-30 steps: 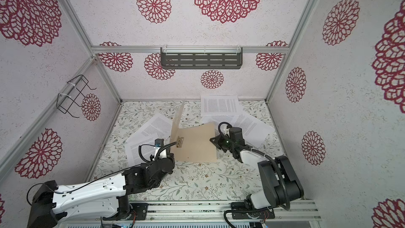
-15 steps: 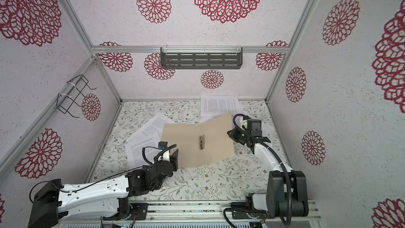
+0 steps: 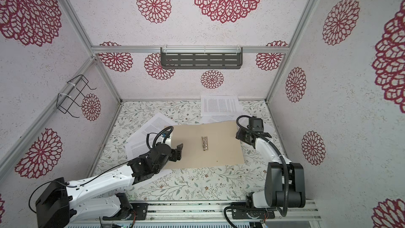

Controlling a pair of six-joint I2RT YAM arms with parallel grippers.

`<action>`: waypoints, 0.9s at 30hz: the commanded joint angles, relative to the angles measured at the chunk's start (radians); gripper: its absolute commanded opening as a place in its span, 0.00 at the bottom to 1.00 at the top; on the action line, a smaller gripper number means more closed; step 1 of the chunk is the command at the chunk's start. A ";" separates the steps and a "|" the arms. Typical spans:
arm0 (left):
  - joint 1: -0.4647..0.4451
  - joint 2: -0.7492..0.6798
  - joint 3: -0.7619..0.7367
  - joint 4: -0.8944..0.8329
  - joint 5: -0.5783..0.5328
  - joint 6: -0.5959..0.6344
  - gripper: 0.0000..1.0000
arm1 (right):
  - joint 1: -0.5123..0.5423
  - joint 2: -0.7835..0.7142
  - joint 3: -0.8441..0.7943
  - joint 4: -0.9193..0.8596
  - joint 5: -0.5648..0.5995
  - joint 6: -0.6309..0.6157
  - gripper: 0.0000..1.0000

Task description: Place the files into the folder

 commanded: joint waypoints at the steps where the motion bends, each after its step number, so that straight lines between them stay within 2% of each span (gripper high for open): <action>1: 0.061 0.098 0.083 0.018 0.241 -0.013 0.90 | 0.092 -0.073 0.013 0.002 0.161 -0.019 0.60; 3: 0.095 0.160 0.103 0.045 0.339 -0.037 0.94 | 0.169 -0.053 0.005 0.040 0.009 -0.029 0.60; 6: 0.170 0.228 0.098 0.131 0.511 -0.096 0.99 | 0.263 0.007 -0.025 0.132 -0.228 0.008 0.49; 8: 0.223 0.274 0.101 0.170 0.616 -0.137 0.98 | 0.321 0.040 -0.050 0.198 -0.294 0.033 0.45; 12: 0.296 0.364 0.113 0.247 0.787 -0.190 0.97 | 0.384 0.109 -0.084 0.282 -0.353 0.067 0.40; 19: 0.348 0.459 0.110 0.283 0.874 -0.227 0.97 | 0.432 0.211 -0.081 0.303 -0.393 0.067 0.31; 27: 0.354 0.499 0.088 0.191 0.825 -0.185 0.97 | 0.447 0.251 -0.082 0.282 -0.376 0.061 0.21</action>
